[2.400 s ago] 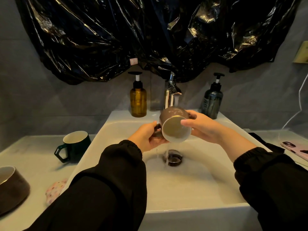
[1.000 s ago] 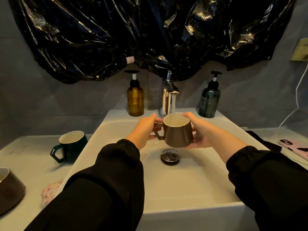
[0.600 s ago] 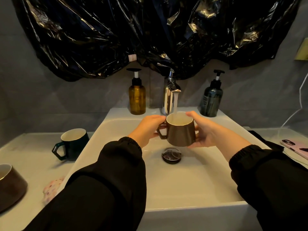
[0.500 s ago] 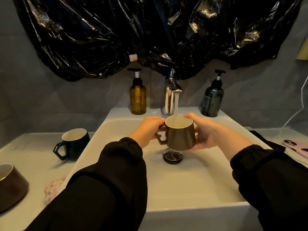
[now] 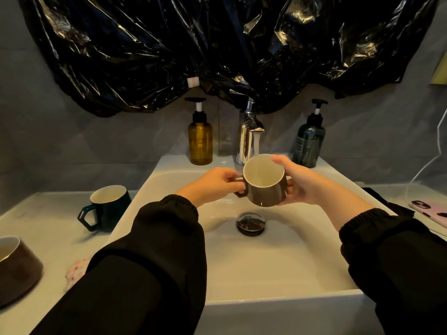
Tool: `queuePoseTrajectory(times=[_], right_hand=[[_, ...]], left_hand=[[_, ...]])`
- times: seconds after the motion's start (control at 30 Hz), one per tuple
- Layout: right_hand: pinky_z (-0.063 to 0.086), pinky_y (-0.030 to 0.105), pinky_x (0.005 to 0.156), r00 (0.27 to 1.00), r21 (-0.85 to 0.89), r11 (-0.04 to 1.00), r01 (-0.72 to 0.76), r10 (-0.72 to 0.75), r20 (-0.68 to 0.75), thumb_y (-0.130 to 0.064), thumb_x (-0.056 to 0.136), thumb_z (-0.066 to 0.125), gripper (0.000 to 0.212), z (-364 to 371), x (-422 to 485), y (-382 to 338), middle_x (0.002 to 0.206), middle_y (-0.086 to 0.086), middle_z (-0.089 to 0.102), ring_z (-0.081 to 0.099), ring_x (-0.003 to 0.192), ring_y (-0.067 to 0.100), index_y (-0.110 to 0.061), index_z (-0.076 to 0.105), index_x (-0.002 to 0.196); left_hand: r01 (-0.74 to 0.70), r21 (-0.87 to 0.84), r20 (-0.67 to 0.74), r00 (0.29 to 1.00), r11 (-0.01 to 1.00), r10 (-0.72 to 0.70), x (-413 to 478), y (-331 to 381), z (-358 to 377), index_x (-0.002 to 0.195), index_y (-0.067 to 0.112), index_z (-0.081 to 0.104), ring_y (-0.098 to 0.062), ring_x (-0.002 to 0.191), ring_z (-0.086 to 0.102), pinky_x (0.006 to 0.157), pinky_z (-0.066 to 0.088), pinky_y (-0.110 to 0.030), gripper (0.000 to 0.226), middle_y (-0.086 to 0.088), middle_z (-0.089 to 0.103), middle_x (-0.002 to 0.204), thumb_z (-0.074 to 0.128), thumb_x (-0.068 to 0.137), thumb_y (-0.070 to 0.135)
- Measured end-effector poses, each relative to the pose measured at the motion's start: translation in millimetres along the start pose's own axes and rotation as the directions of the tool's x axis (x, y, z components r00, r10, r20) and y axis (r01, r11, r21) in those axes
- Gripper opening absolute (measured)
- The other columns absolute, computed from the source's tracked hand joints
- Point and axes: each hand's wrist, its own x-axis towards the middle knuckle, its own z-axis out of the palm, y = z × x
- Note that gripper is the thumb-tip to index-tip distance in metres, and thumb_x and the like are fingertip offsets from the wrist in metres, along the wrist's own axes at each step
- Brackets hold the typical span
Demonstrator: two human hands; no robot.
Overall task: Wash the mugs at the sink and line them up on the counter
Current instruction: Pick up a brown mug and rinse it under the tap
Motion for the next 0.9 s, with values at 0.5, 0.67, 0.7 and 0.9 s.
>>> queuePoseTrajectory(times=[0.5,0.67,0.7,0.9], right_hand=[[0.048,0.028,0.089,0.727,-0.656,0.536,0.532,-0.686,0.028,-0.042,0.06,0.084,0.086,15,-1,8,0.118,-0.004,0.05,0.051,0.106,0.014,-0.022,0.045,0.135],[0.042,0.023,0.09,0.7,-0.663,0.493,0.564,-0.712,0.066,-0.04,0.06,0.086,0.09,19,0,7,0.12,-0.004,0.047,0.048,0.107,0.011,-0.021,0.043,0.137],[0.043,0.023,0.089,0.709,-0.653,0.51,0.56,-0.703,0.059,-0.039,0.061,0.086,0.089,17,1,7,0.121,-0.004,0.047,0.049,0.108,0.011,-0.021,0.043,0.137],[0.048,0.021,0.077,0.827,-0.376,0.775,0.508,-0.561,-0.039,-0.028,0.071,0.082,0.064,-9,3,4,0.11,-0.004,0.062,0.061,0.098,0.011,-0.021,0.053,0.128]], left_hand=[[-0.011,0.006,0.026,1.0,1.0,0.011,4,-20,11,0.121,0.008,0.062,-0.023,0.104,0.059,0.088,0.043,-0.027,0.03,-0.012,0.066,0.115,0.059,0.09,0.008],[-0.024,0.029,-0.053,0.998,0.999,0.025,9,-25,14,0.116,0.008,0.065,-0.023,0.099,0.06,0.086,0.044,-0.028,0.026,-0.012,0.067,0.109,0.058,0.092,0.011],[-0.036,0.019,-0.067,0.997,0.999,0.038,9,-25,15,0.116,0.009,0.066,-0.023,0.1,0.061,0.088,0.045,-0.029,0.025,-0.011,0.068,0.109,0.058,0.092,0.012],[-0.13,-0.029,-0.109,0.986,0.991,0.126,8,-13,22,0.119,0.012,0.065,-0.014,0.099,0.058,0.087,0.041,-0.025,0.028,-0.003,0.067,0.111,0.058,0.093,0.018]])
